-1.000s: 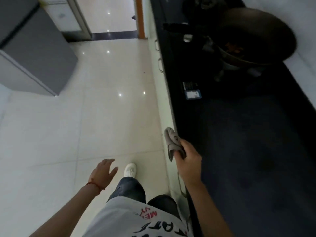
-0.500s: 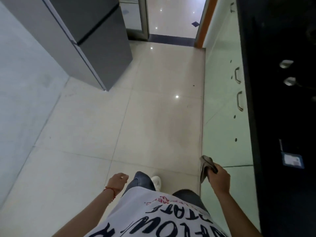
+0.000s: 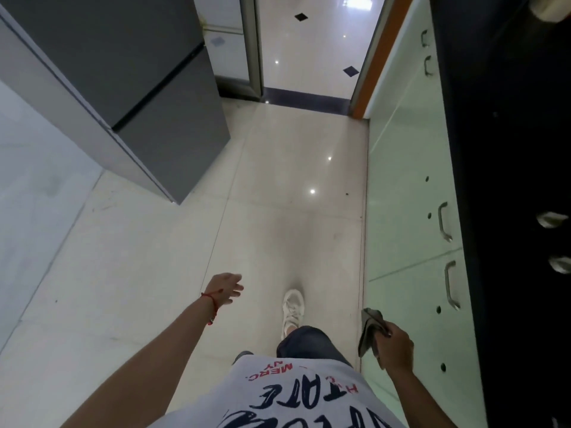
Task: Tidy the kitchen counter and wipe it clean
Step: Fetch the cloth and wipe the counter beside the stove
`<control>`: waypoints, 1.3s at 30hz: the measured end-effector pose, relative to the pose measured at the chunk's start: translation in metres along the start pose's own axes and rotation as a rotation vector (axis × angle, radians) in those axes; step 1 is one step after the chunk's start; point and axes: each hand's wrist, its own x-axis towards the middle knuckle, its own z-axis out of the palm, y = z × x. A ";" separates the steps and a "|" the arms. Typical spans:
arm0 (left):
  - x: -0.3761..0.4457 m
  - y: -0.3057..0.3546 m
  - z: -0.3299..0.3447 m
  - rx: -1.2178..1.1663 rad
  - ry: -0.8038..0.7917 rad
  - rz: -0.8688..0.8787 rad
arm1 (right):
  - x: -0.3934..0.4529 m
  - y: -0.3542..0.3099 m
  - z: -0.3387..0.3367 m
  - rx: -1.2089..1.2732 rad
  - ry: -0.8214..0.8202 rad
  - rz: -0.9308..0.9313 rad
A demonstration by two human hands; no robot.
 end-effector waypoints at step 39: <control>0.388 0.602 -0.039 0.431 -0.097 -0.008 | 0.447 -0.442 -0.036 0.169 0.090 0.238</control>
